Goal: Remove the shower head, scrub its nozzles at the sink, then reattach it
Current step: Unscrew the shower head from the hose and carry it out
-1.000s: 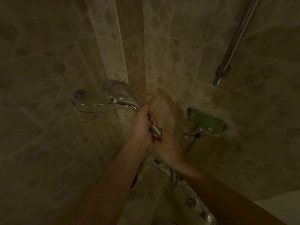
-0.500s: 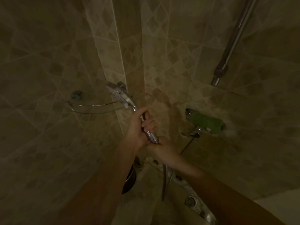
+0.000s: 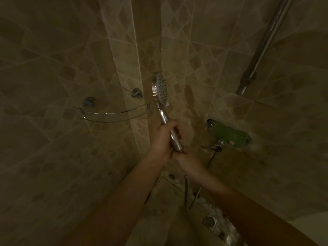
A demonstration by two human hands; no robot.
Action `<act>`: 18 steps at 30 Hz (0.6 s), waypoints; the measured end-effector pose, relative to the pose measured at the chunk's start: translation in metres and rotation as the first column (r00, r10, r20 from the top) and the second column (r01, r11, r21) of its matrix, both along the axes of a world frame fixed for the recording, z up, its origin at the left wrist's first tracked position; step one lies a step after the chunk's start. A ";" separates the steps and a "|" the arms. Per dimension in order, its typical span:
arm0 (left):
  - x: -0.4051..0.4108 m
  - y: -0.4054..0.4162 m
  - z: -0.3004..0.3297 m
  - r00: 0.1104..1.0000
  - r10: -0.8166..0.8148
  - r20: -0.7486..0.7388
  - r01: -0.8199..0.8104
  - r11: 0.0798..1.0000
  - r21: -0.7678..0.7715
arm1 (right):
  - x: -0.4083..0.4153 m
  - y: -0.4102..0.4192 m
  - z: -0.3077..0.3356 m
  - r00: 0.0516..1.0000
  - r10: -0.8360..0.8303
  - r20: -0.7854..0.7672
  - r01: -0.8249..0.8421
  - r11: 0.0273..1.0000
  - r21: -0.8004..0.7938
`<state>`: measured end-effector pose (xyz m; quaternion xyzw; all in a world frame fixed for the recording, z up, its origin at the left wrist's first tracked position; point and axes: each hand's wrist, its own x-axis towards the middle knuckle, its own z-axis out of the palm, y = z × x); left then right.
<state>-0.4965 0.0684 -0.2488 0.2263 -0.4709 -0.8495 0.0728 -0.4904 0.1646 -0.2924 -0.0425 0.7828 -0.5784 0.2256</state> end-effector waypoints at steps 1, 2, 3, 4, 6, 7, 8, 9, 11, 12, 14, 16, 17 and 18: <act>-0.001 -0.003 0.001 0.999 -0.029 -0.015 0.030 0.993 0.111 | 0.001 0.001 0.000 0.998 0.043 0.050 -0.042 0.999 -0.033; -0.001 -0.007 0.003 0.998 -0.057 -0.035 0.063 0.979 0.193 | 0.001 0.002 0.000 0.989 0.106 0.099 -0.098 0.992 -0.084; 0.000 -0.010 0.004 0.995 -0.080 -0.056 0.091 0.969 0.230 | 0.001 0.003 0.000 0.973 0.172 0.155 -0.151 0.978 -0.143; 0.001 -0.012 0.006 0.991 -0.108 -0.077 0.125 0.959 0.255 | 0.000 0.005 0.001 0.947 0.235 0.217 -0.192 0.960 -0.204; 0.005 -0.016 0.007 0.982 -0.161 -0.098 0.181 0.950 0.253 | -0.003 0.008 0.003 0.889 0.332 0.314 -0.245 0.926 -0.287; 0.006 -0.017 0.007 0.979 -0.179 -0.094 0.197 0.952 0.234 | -0.003 0.008 0.003 0.874 0.353 0.334 -0.260 0.920 -0.295; 0.007 -0.017 0.008 0.979 -0.188 -0.080 0.201 0.956 0.214 | -0.003 0.009 0.003 0.874 0.357 0.330 -0.269 0.921 -0.283; 0.006 -0.017 0.007 0.981 -0.183 -0.058 0.191 0.963 0.189 | -0.002 0.008 0.002 0.884 0.348 0.313 -0.271 0.925 -0.266; 0.005 -0.014 0.009 0.987 -0.160 -0.008 0.160 0.978 0.134 | -0.002 0.007 -0.001 0.906 0.311 0.286 -0.241 0.936 -0.255; 0.004 -0.012 0.010 0.990 -0.142 0.009 0.140 0.984 0.112 | -0.002 0.006 -0.003 0.917 0.287 0.278 -0.218 0.942 -0.255; 0.002 -0.009 0.009 0.995 -0.093 0.024 0.091 0.992 0.086 | -0.004 0.005 -0.004 0.941 0.230 0.250 -0.178 0.960 -0.214; 0.001 -0.008 0.007 0.996 -0.089 0.029 0.086 0.992 0.091 | -0.007 0.006 -0.004 0.962 0.174 0.211 -0.142 0.977 -0.159; 0.000 -0.009 0.003 0.994 -0.112 0.017 0.109 0.988 0.110 | -0.009 0.007 -0.004 0.965 0.160 0.207 -0.127 0.979 -0.160; 0.002 -0.010 0.005 0.990 -0.143 0.017 0.139 0.980 0.141 | -0.010 0.009 -0.005 0.963 0.159 0.218 -0.120 0.976 -0.180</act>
